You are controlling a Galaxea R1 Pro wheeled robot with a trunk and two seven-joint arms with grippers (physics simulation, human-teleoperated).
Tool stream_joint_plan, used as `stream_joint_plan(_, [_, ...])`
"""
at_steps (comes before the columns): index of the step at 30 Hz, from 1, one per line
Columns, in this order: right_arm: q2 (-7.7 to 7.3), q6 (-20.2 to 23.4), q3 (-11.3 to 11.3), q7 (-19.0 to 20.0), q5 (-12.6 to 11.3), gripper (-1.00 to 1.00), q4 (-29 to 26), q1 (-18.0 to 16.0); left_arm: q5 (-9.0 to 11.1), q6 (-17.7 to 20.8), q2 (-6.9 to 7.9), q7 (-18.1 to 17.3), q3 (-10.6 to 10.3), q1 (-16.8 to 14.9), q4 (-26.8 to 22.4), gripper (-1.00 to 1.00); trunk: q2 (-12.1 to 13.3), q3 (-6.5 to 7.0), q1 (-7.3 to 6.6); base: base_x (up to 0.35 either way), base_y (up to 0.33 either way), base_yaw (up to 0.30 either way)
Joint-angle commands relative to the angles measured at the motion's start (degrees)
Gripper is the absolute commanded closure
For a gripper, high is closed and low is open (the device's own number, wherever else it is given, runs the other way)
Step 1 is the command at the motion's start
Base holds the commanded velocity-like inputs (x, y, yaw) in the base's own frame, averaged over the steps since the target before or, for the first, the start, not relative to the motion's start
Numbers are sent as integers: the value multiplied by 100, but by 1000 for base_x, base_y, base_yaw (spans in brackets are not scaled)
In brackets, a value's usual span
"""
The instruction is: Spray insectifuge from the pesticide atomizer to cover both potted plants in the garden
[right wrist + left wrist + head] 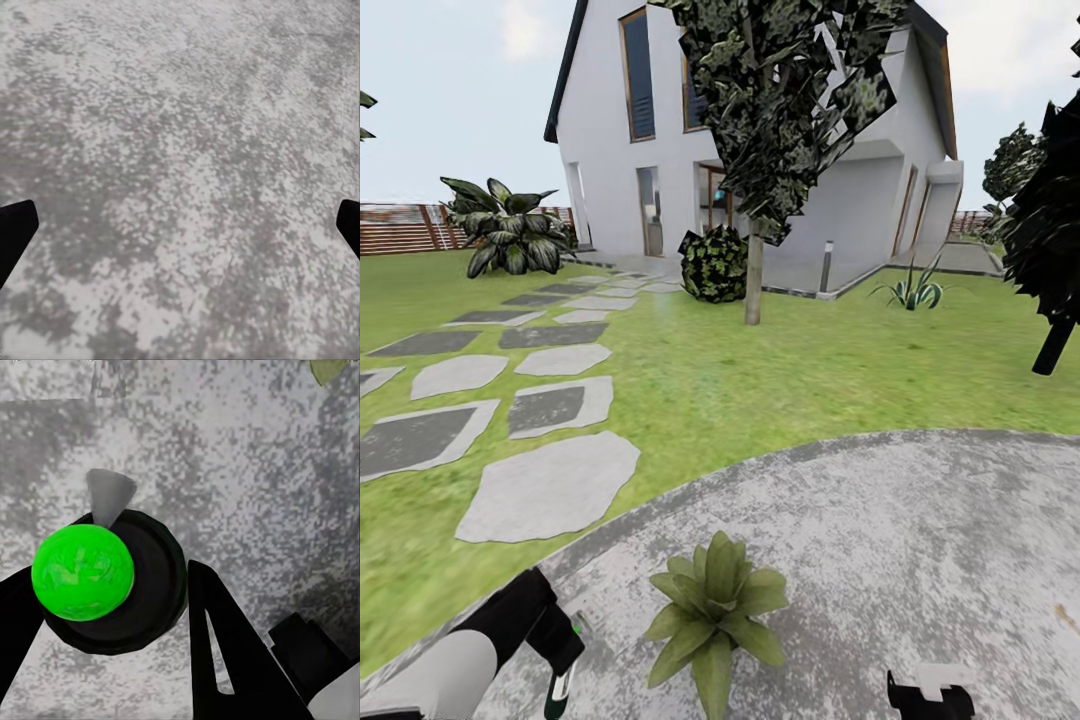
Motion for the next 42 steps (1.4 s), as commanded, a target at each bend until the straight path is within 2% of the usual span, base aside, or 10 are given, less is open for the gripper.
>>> stream_joint_plan(1, [-3,-17,-37,-21,61,-100,4,-5,-17,49,1,-26,31,-10,-13,100,-2,-11,-1,-3,10,0])
stream_joint_plan(4, [-23,-17,-57,-21,15,-100,-5,-5,-25,65,-14,-33,19,-34,-18,100,-2,-33,-1,-1,4,0])
stream_joint_plan(6, [-38,-17,-63,-14,-325,-100,-92,-5,-34,83,-37,-41,16,-57,-27,100,-83,-87,43,0,0,0])
stream_joint_plan(10, [-39,2,-52,10,-682,-100,-850,-6,-40,106,-86,-50,-1,-97,-59,100,-243,-195,131,0,0,0])
stream_joint_plan(15, [-12,11,-28,18,-707,-100,-1157,-6,-32,116,-104,-61,-10,-123,-356,100,-444,-323,240,0,0,0])
stream_joint_plan(28, [-21,0,-14,21,-678,-100,-826,-5,-36,117,-140,-70,-19,-112,-445,100,-965,-560,526,0,0,0])
stream_joint_plan(31, [-21,0,-14,21,-684,-100,-730,-5,-39,124,-225,-234,-77,-127,-455,100,-1085,-614,592,0,0,0])
stream_joint_plan(35, [-21,0,-14,21,-686,-100,-687,-5,-62,168,-331,-419,-244,-131,-459,100,-1091,-702,602,0,0,0])
stream_joint_plan(39, [-21,0,-14,21,-687,-100,-680,-5,-66,342,-281,-445,-287,-122,-459,100,-1096,-791,612,0,0,-22])
stream_joint_plan(42, [-21,0,-14,10,-687,-100,-679,-5,-66,370,-112,-448,-292,-79,-451,100,-1100,-857,620,0,0,-229])
